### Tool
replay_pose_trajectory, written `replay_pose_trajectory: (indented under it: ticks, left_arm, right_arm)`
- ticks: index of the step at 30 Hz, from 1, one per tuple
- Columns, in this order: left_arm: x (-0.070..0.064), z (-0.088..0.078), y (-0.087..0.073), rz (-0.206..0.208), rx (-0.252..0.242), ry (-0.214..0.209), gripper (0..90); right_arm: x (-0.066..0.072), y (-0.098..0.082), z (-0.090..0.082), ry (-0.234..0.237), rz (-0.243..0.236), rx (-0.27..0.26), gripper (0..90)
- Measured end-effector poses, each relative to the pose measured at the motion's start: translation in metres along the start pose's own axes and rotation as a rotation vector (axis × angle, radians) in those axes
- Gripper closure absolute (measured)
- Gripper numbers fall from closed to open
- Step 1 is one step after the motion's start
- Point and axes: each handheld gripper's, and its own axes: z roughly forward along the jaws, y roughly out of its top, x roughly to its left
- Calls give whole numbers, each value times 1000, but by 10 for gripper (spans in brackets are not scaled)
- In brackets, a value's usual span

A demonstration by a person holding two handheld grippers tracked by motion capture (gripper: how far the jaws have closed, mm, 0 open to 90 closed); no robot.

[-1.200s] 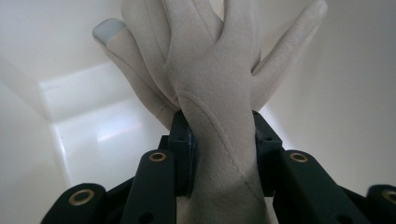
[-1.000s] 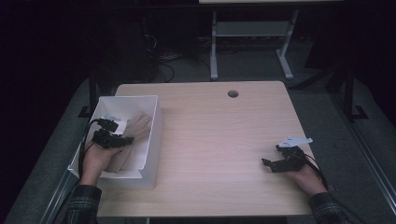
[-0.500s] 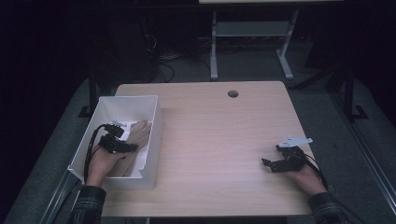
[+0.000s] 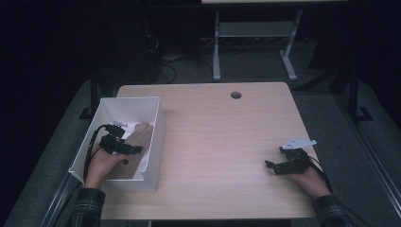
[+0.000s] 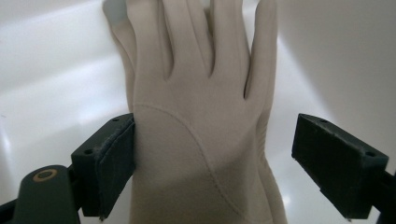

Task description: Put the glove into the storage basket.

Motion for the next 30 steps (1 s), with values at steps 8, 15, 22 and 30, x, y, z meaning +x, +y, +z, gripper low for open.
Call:
replay_pose_trajectory:
  ticks: [8,15,22,30]
  left_arm:
    - [-5,-31,19,10,-76,-17,139]
    - [-24,-58,44,45,-149,-46,139]
    - [-51,-71,65,95,-193,-96,139]
    - [-98,-73,88,156,-236,-166,139]
  right_arm:
    - [0,0,0,-1,0,0,131]
    - [0,0,0,-1,0,0,131]
    - [0,0,0,-1,0,0,131]
    - [0,0,0,-1,0,-1,131]
